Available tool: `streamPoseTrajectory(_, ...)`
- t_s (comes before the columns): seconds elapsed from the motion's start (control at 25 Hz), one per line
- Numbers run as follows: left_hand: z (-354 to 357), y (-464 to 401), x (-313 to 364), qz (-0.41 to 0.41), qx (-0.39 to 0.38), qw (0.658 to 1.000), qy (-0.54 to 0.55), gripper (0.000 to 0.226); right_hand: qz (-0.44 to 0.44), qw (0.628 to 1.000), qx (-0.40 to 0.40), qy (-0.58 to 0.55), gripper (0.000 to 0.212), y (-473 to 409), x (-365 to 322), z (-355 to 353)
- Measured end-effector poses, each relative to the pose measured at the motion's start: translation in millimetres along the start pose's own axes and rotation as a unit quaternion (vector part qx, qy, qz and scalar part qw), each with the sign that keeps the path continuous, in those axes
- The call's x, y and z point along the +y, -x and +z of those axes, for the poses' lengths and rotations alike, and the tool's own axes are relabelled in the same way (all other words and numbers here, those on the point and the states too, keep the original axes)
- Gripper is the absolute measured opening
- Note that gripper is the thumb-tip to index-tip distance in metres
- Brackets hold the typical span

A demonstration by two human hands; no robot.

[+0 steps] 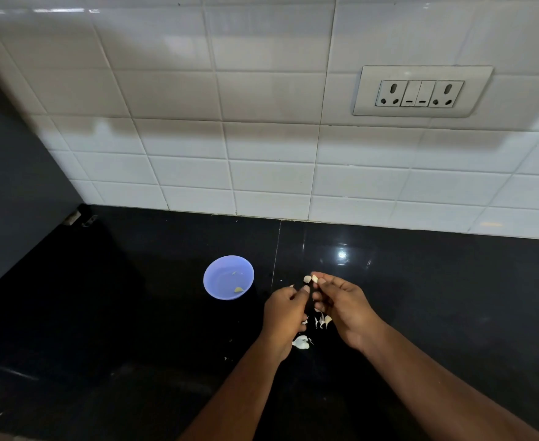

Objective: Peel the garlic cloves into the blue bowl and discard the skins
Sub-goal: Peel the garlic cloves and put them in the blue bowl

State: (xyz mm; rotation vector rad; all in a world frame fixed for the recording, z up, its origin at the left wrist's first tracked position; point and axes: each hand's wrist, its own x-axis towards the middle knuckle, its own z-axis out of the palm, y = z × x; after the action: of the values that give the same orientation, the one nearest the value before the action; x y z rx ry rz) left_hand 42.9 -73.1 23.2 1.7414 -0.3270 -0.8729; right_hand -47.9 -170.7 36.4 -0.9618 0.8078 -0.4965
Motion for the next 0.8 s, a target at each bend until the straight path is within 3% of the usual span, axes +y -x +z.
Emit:
streamPoseTrajectory(0.12, -0.8, 1.9, 0.8, 0.051, 0.032, 0.997, -0.050, 0.003, -0.012, 0.998, 0.006, 0.069, 0.019, 4.5, 1.3, -2.2)
streamPoseTrajectory(0.2, -0.8, 4.3, 4.8, 0.077, 0.037, 0.995, -0.046, 0.010, -0.030, 0.994, 0.009, 0.103, 0.018, 8.4, 2.2, -3.5)
streamPoseTrajectory(0.44, -3.0, 2.0, 8.7, 0.119, 0.056, 0.988, -0.076, 0.004, -0.101, 0.972, 0.025, 0.209, 0.015, 16.2, -0.2, -1.5)
streamPoseTrajectory(0.6, -6.9, 3.5, 10.5, 0.143, 0.068, 0.980, -0.122, 0.008, -0.140, 0.948, -0.007, 0.285, 0.016, 20.1, -4.6, -3.2)
streamPoseTrajectory(0.68, -6.0, 3.7, 13.1, 0.139, 0.071, 0.980, -0.120, 0.011, -0.149, 0.938, -0.029, 0.312, 0.019, 20.7, -7.2, -4.6)
streamPoseTrajectory(0.8, -0.4, 3.1, 15.1, 0.093, 0.067, 0.992, -0.056, 0.013, -0.123, 0.956, -0.024, 0.265, 0.019, 20.5, -7.8, -2.6)
